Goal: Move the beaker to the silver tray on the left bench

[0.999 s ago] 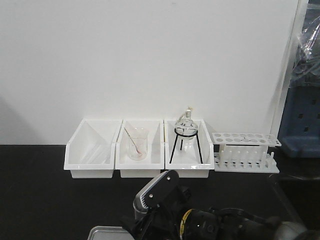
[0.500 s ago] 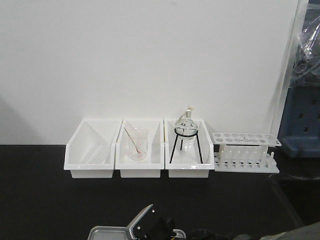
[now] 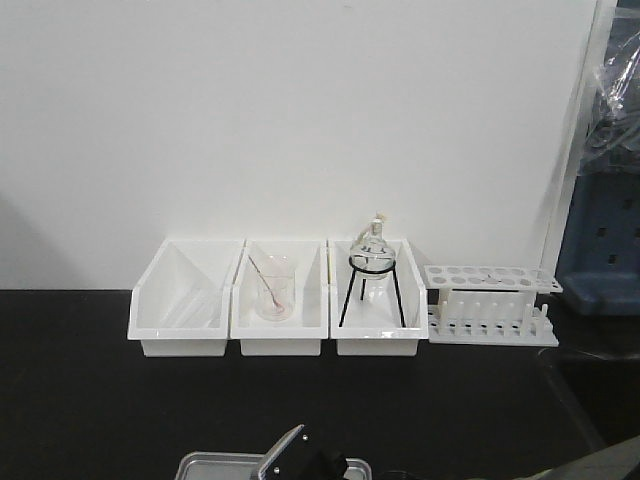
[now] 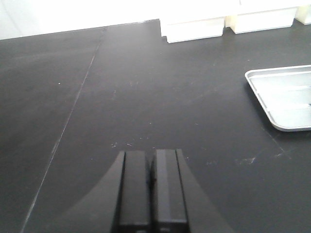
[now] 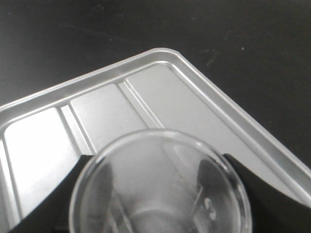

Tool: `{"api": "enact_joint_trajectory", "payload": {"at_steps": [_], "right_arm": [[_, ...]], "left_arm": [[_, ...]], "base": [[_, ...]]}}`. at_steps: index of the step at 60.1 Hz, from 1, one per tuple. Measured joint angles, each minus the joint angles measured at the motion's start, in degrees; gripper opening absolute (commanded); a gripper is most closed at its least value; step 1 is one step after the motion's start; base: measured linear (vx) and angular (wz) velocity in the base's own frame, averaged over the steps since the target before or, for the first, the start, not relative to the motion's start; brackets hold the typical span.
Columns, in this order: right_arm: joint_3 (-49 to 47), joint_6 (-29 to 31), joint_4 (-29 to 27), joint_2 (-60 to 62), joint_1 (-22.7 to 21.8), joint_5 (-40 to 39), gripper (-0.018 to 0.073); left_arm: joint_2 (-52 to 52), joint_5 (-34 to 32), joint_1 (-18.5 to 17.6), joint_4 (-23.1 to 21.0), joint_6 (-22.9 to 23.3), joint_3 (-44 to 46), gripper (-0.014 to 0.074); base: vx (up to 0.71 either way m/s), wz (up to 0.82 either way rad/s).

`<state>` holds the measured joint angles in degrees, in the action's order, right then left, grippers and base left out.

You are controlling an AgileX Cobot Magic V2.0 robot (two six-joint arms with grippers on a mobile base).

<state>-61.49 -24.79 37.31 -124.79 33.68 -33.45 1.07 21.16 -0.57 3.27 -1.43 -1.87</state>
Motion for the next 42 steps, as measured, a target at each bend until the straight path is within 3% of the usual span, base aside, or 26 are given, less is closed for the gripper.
{"api": "enact_joint_trajectory", "payload": {"at_steps": [11,21,30,42], "right_arm": [[0.00,0.00,0.00,0.00,0.00,0.00,0.0454],[0.00,0.00,0.00,0.40,0.00,0.32,0.0599],[0.00,0.00,0.00,3.09,0.00,0.67,0.0624],[0.00,0.00,0.00,7.80,0.00,1.92,0.0582]], "left_arm": [[0.00,0.00,0.00,0.00,0.00,0.00,0.0001],[0.00,0.00,0.00,0.00,0.00,0.00,0.0001],[0.00,0.00,0.00,0.00,0.00,0.00,0.0001],[0.00,0.00,0.00,0.00,0.00,0.00,0.0001]], "base": [[0.00,0.00],[0.00,0.00],[0.00,0.00],[0.00,0.00]]}}
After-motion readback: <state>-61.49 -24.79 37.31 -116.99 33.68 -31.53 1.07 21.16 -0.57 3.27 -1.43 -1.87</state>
